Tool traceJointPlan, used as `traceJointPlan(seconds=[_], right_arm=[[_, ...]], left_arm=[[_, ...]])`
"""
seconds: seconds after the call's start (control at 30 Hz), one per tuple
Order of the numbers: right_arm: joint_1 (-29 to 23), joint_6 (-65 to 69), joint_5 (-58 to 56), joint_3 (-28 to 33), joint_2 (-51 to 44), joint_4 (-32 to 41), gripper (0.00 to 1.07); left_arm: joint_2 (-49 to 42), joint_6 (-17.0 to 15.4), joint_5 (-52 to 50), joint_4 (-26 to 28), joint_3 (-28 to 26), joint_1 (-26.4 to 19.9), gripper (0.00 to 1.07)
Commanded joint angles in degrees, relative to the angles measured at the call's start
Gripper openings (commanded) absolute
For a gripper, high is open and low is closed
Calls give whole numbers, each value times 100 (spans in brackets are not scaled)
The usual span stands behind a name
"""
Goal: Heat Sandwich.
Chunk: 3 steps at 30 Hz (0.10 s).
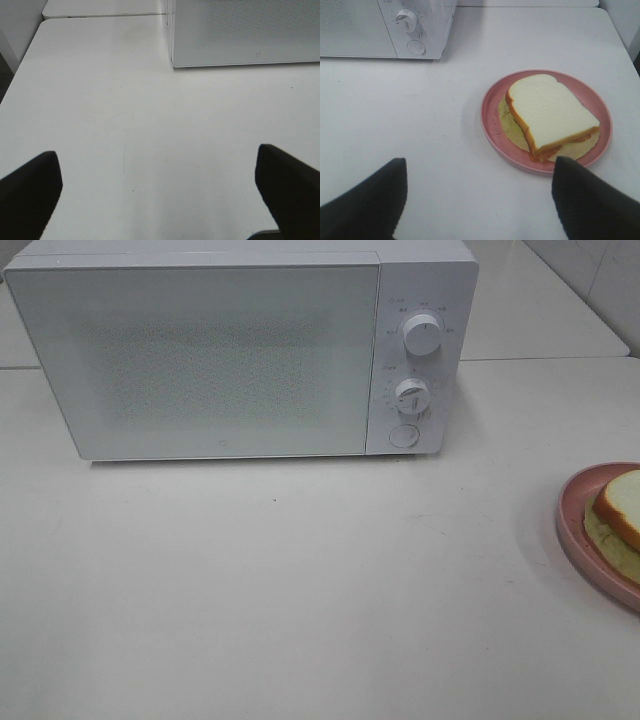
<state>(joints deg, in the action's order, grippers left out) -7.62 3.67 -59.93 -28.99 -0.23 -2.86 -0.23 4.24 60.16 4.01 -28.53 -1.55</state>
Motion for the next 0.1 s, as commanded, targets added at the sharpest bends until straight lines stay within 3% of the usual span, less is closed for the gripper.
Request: traceJointPlan(seconds=[0.03,0.1], right_arm=[[29,-63,40,11,-120,23,76],[29,-63,40,11,-120,23,76]], left_arm=[[-149,-34,-69,0,23,0,104],[-149,-34,-69,0,23,0,104]])
